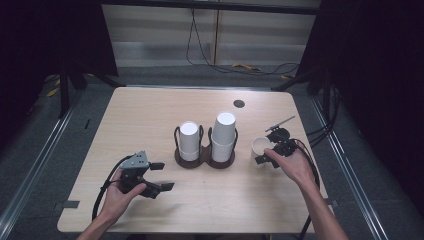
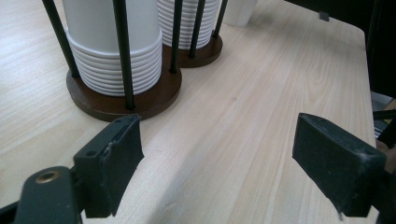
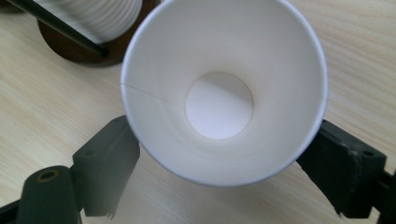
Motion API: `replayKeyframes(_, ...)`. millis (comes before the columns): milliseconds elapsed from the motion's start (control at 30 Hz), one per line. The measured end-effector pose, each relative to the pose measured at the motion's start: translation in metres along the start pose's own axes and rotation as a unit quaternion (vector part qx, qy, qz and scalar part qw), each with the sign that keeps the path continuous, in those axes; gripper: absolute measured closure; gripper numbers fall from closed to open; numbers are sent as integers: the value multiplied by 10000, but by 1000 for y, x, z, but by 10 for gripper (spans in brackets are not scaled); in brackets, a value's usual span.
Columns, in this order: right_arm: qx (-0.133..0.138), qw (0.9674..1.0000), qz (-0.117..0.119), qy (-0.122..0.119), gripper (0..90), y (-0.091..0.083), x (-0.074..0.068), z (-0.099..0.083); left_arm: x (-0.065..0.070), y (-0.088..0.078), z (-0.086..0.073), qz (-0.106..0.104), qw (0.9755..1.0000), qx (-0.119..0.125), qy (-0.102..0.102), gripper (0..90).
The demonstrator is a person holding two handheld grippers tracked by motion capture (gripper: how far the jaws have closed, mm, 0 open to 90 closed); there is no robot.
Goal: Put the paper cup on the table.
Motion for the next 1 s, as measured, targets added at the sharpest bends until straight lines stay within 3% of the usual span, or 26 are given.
replayKeyframes(33, 0, 10000, 0, 0, 158, 0, 0, 0, 0, 0, -1, 3, 10000, -30, 0, 158)
replayKeyframes(67, 174, 9998, 108, 88, 165, -2, -2, -3, 1, 1, -1, -10, 10000, -35, 26, 158)
replayKeyframes(133, 221, 9997, 58, 133, 165, -3, -2, -4, 1, 1, -1, -2, 10000, -38, 29, 158)
replayKeyframes(233, 582, 9980, 14, 227, 160, -8, -1, -10, 2, 1, 0, -14, 10000, -9, 15, 158)
replayKeyframes(433, 784, 9963, -154, 305, 159, -5, -3, -22, 0, 1, 0, 23, 10000, -36, -1, 158)
replayKeyframes(600, 1135, 9924, -224, 423, 165, -2, -7, -33, 0, -1, 0, 32, 10000, 1, 3, 158)
replayKeyframes(700, 1262, 9909, -235, 404, 184, 3, -15, -40, 0, -2, 0, 75, 10000, 20, -6, 158)
replayKeyframes(800, 1484, 9879, -280, 366, 186, 8, -23, -46, -1, -3, 0, 91, 9999, 37, -20, 159)
replayKeyframes(833, 1663, 9851, -286, 331, 178, 7, -27, -48, -1, -3, 1, 78, 9999, 48, -42, 158)
replayKeyframes(1000, 1889, 9815, -195, 256, 177, 7, -42, -51, 1, -7, 3, 99, 9997, 159, -127, 158)
Point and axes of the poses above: each handheld gripper's, and its own axes: y roughly forward along the jaws, z roughly out of its top, x roughly to its right, the point moved 7 cm from there along y, roughly forward along the jaws, and after that the axes turned 14 degrees about -x, right-handed, at the moved point
